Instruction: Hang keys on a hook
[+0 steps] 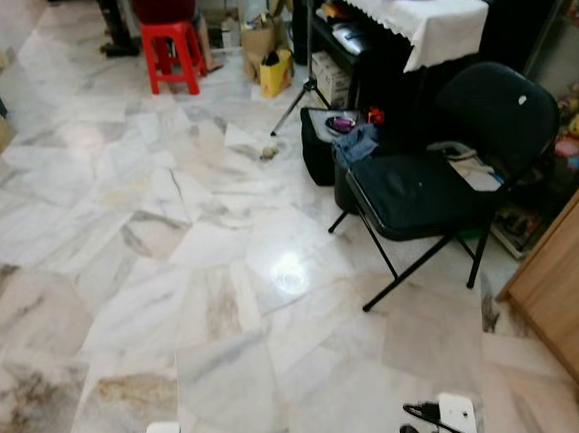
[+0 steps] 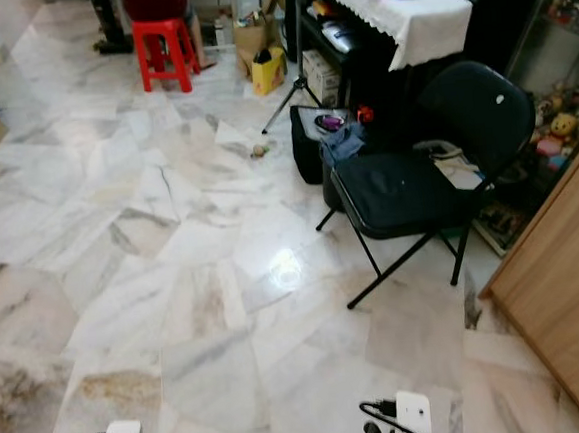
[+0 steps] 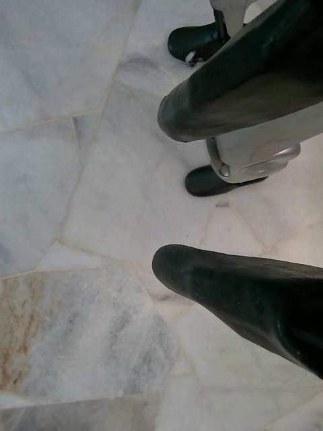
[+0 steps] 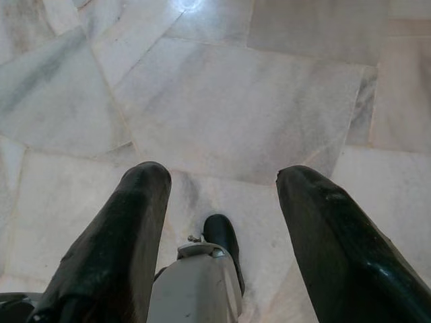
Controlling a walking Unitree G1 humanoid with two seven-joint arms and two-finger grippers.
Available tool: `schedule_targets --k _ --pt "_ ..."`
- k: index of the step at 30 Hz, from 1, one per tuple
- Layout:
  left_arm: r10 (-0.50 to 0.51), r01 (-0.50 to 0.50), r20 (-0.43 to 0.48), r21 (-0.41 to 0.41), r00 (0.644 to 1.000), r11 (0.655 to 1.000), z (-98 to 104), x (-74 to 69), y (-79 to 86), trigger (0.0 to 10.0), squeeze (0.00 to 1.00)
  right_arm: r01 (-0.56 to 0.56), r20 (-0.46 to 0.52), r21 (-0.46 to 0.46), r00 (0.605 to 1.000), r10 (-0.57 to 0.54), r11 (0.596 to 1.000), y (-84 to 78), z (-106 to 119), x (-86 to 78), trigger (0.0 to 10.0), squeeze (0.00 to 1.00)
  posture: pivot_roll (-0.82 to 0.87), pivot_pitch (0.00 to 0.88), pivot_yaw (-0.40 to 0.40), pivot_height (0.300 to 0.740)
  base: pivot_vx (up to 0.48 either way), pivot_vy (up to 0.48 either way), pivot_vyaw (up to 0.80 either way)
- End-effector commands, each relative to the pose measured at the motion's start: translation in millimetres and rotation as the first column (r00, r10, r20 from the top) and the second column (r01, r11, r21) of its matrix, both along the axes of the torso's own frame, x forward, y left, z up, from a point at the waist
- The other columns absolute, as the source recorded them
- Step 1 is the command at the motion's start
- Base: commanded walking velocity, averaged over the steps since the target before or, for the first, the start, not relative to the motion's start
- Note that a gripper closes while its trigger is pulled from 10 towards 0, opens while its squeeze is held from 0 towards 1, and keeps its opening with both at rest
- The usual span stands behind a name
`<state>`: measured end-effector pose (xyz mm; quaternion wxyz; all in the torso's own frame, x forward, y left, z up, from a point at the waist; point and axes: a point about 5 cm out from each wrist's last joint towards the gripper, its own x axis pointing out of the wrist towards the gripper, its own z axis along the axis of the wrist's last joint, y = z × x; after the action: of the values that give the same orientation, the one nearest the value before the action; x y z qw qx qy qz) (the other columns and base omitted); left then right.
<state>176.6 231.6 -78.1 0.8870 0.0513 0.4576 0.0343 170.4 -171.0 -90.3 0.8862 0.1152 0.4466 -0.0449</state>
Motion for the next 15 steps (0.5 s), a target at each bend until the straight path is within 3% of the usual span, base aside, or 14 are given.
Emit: schedule_targets --k 1,10,15 --pt "-0.006 0.006 -0.005 0.006 1.0 1.0 -0.7 -1.4 -0.3 10.0 0.0 0.004 -0.025 -0.003 1.0 -0.004 1.0 -3.9 -2.1 -4.9 10.0 0.0 0.04 0.0 -0.04 0.74 0.0 0.0 -0.73" --pt "-0.016 0.016 0.013 0.02 1.0 1.0 1.8 4.5 -1.6 10.0 0.0 0.0 -0.022 -0.016 1.0 0.0 1.0 -13.3 -0.1 -2.2 10.0 0.0 0.04 0.0 -0.045 0.74 0.0 0.0 -0.73" --pt "0.005 -0.005 0.019 0.006 1.0 1.0 1.8 5.3 -3.1 10.0 0.0 -0.008 -0.018 -0.011 1.0 0.008 1.0 -8.8 -0.2 -1.6 10.0 0.0 0.03 0.0 -0.047 0.74 0.0 0.0 -0.75"
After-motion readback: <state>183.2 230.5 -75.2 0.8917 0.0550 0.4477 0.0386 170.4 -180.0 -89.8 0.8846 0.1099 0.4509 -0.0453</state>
